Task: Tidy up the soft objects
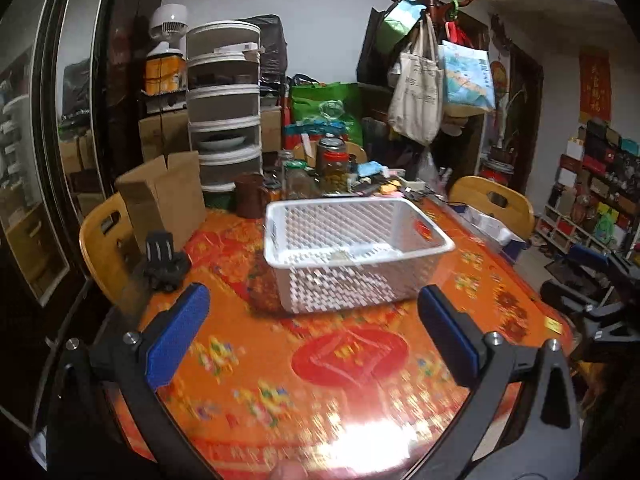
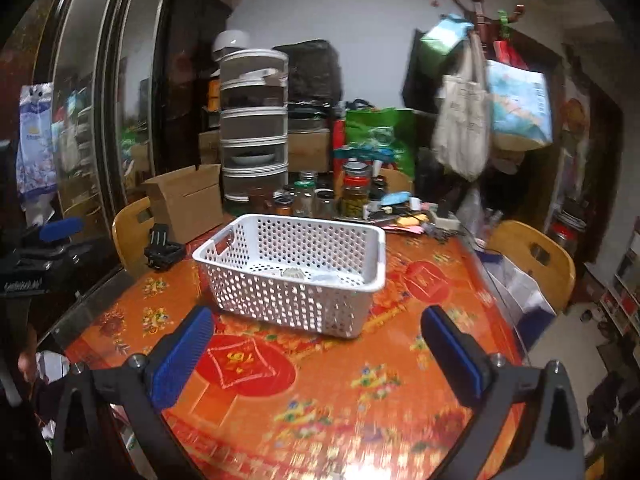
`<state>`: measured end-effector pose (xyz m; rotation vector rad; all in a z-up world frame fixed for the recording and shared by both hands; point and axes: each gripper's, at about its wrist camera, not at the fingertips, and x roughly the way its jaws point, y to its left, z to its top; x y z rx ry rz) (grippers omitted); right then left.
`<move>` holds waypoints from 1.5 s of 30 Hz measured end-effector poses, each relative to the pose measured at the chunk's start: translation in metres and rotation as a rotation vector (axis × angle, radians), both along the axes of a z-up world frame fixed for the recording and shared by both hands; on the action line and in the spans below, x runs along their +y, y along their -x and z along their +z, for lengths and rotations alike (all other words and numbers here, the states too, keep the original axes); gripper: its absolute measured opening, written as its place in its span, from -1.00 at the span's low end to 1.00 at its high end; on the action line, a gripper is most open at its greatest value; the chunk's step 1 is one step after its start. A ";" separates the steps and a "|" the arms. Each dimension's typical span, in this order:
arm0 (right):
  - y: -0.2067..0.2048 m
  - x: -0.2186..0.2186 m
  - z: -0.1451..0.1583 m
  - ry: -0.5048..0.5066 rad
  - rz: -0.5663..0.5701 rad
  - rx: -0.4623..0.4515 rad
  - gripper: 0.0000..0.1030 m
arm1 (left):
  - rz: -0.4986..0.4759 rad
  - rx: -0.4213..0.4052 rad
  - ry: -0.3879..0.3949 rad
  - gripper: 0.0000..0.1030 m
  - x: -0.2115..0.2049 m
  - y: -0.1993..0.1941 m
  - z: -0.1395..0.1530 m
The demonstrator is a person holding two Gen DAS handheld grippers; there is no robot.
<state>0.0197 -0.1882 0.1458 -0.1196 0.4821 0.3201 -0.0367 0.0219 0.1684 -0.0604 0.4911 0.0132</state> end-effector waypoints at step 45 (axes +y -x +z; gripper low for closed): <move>0.038 -0.014 -0.034 -0.037 -0.082 0.101 1.00 | -0.004 0.074 0.026 1.00 -0.035 0.024 -0.041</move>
